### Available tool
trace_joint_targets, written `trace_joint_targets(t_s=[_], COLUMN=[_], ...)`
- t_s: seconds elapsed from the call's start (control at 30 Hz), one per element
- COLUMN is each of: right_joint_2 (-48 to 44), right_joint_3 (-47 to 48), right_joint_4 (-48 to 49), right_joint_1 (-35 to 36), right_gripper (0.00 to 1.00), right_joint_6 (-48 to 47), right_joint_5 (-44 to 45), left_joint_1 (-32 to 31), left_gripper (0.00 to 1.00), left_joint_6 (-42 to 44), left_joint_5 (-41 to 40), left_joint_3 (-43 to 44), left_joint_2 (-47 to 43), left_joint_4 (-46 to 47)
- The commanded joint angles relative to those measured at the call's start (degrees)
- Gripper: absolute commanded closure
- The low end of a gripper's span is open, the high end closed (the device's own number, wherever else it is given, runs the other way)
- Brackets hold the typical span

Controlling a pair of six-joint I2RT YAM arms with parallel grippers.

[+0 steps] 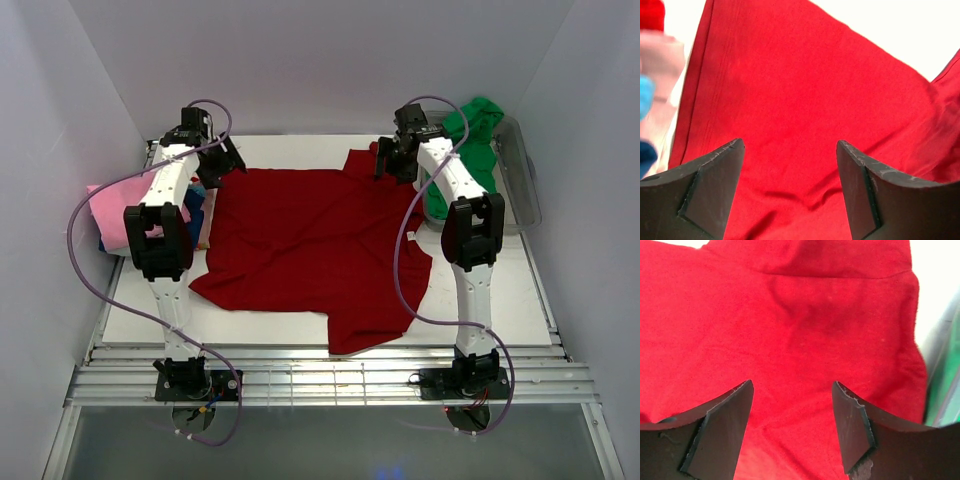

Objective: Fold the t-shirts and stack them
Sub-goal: Flatten the tshirt out

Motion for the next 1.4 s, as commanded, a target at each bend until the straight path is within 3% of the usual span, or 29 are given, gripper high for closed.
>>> trace_joint_targets(t_s=[0.0,0.17,0.27,0.37,0.43,0.47,0.5,0.6,0.63,0.87,1.37], right_joint_2=[0.6,4.9,6.4,4.1,0.5,-4.2,-6.6,-11.8,-11.9,-5.5,10.0], right_joint_3=[-0.3,4.0,3.4,-0.9,-7.2,-15.2,-18.9,-26.5,-26.6,-20.6,-2.6], right_joint_4=[5.9,6.0,5.3,3.2,4.1,7.3,9.2,11.5,10.8,4.3,-2.2], right_joint_1=[-1.6,-2.0,-2.2,-2.2,-2.1,-1.8,-1.7,-1.4,-1.4,-1.0,-0.6], right_gripper=[0.3,0.31,0.31,0.37,0.53,0.58,0.7,0.9,0.92,0.92,0.92], right_joint_6=[-0.2,-1.0,-1.0,-1.6,-1.7,-1.7,-1.6,-1.2,-1.1,-1.5,0.5], right_joint_5=[-0.8,1.2,1.4,0.4,0.1,0.1,0.2,1.3,1.6,1.5,8.3], left_joint_1=[0.1,0.2,0.2,-0.1,-1.4,-2.5,-3.2,-5.8,-6.3,-7.6,-5.5], left_gripper=[0.15,0.15,0.17,0.25,0.38,0.43,0.57,0.84,1.0,1.0,1.0], left_joint_6=[-1.0,-1.2,-1.5,-1.4,-0.4,-0.1,0.5,1.0,1.0,0.3,-0.1], left_joint_5=[0.5,1.5,2.8,4.1,3.0,2.6,2.5,1.7,1.0,0.3,-1.8], left_joint_3=[3.2,10.6,10.0,6.3,3.0,-0.8,-2.6,-8.4,-9.4,-13.0,-2.6], left_joint_2=[-0.2,6.2,8.8,8.1,5.3,4.3,2.5,0.9,0.6,4.4,14.8], left_joint_4=[6.2,7.2,7.3,7.4,7.8,8.0,8.9,9.9,10.0,10.2,6.5])
